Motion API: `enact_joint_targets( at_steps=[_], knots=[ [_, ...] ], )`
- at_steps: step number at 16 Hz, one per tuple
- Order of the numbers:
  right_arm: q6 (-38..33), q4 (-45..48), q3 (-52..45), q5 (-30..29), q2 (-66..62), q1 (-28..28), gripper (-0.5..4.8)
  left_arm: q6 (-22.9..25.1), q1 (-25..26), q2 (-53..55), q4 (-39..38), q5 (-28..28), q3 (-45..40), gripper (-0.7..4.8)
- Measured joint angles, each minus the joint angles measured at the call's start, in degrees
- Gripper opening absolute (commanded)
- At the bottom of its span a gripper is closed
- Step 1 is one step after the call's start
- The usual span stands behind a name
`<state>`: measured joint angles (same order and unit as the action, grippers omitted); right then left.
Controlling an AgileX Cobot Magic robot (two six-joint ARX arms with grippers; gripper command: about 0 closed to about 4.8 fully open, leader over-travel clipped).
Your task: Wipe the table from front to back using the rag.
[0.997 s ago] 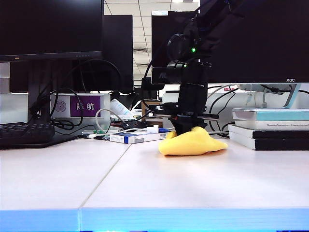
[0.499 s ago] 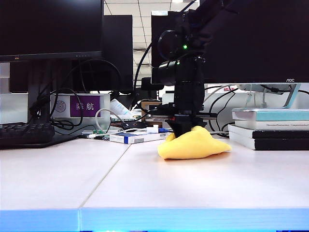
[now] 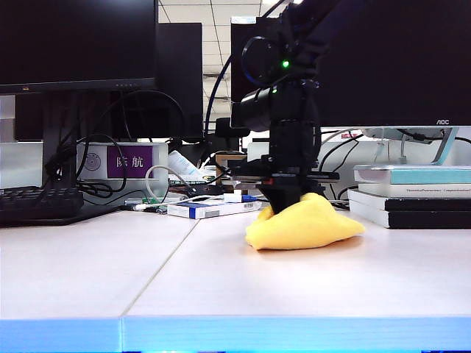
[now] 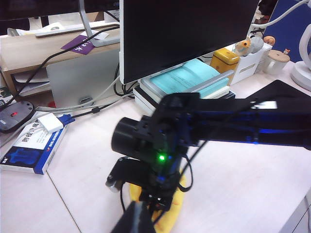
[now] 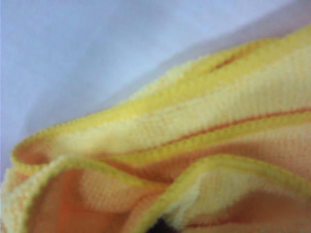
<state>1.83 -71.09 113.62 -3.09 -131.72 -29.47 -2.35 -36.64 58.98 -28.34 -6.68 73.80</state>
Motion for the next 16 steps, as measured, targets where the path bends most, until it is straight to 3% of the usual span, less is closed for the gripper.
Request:
enact_joint_targets(
  at_steps=[12, 16],
  knots=[
    [-1.0, 9.6, -20.9, -2.1, 12.3, -2.9, -0.06, 0.0, 0.0, -0.3, -1.1, 0.0, 0.0, -0.05],
    [-1.9, 16.0, -31.9, -3.0, 19.2, -3.9, -0.06, 0.0, 0.0, -0.3, -2.4, 0.0, 0.0, -0.05]
  ],
)
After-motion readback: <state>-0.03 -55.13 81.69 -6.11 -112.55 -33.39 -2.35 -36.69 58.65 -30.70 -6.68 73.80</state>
